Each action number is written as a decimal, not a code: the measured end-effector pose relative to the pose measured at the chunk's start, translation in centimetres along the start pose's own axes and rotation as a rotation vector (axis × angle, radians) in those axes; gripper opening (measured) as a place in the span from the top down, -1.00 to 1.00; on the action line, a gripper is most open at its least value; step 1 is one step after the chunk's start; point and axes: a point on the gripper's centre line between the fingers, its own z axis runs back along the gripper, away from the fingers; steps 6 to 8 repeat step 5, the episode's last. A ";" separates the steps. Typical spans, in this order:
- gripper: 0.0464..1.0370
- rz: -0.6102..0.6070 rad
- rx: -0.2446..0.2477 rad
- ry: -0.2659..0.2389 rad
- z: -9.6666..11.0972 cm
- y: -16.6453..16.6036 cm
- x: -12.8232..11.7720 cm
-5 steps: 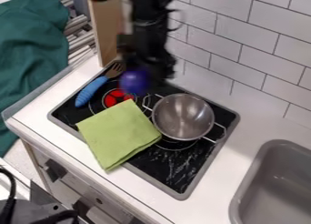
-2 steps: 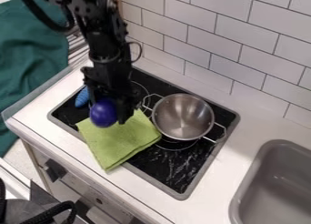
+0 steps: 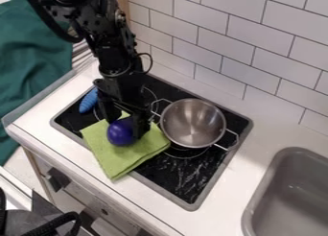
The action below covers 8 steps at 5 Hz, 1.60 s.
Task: Put the eggplant on top of the green cloth
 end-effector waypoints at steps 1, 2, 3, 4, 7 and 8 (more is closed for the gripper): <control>-0.94 -0.007 -0.003 0.009 0.0 -0.1 -0.1; -0.93 0.010 0.036 0.027 1.9 -0.6 0.1; -0.93 0.032 0.113 0.011 5.3 -1.4 1.3; -0.93 0.083 0.117 0.027 6.5 -1.7 1.8; -0.93 0.091 0.102 0.018 6.5 -2.0 1.9; -0.93 0.091 0.102 0.018 6.5 -2.0 1.9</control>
